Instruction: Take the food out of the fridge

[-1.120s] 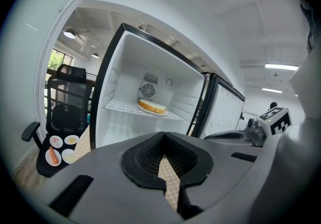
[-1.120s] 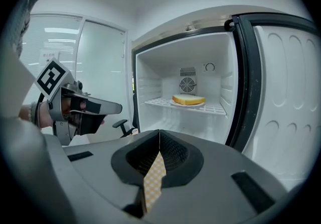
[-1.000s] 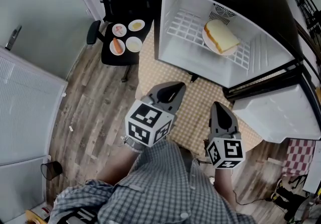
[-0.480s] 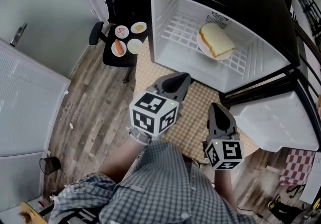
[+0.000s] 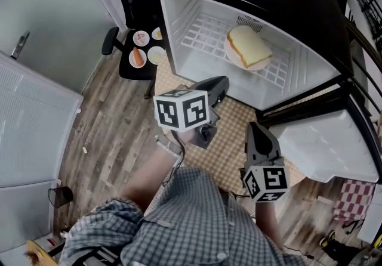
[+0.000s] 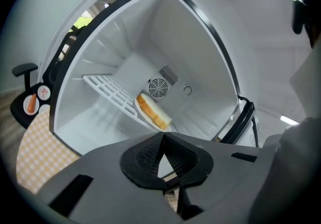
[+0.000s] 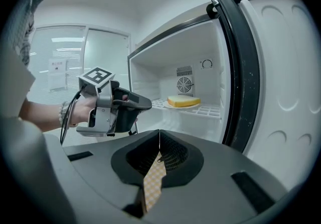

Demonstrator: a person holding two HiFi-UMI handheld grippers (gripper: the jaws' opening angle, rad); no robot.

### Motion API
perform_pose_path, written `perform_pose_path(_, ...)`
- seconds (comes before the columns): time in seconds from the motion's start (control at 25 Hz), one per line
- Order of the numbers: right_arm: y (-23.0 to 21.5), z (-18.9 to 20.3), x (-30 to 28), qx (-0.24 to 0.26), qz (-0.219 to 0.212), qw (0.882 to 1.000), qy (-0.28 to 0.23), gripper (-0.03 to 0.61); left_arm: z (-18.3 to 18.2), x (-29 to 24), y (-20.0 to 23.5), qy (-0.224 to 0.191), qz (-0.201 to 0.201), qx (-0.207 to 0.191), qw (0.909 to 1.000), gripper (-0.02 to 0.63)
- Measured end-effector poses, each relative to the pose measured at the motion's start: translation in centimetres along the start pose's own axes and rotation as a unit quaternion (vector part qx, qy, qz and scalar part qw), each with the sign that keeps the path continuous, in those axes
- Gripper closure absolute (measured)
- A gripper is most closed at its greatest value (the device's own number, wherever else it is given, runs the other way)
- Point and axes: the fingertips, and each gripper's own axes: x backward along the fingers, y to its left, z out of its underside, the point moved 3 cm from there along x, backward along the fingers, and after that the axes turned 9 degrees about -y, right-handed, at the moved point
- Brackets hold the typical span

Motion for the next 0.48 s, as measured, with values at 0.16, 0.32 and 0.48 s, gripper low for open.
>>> perform_pose_path(0.16,-0.7,0.1,0.1,-0.003,0.002,1.000,0.000,0.569,0.0,-1.6,0.6,-0.013,0.009,0.079,0.9968,0.607)
perform_pose_path(0.32,-1.3,0.2,0.2,-0.005,0.005,1.000,0.001,0.568,0.2,-2.8,0.9,-0.019,0.010,0.122,0.9923,0.558)
perform_pose_path(0.48,-1.7,0.4,0.2,-0.009,0.007,1.000,0.002,0.569,0.4,-4.2,1.7,-0.026,-0.002,0.175,0.9843,0.548)
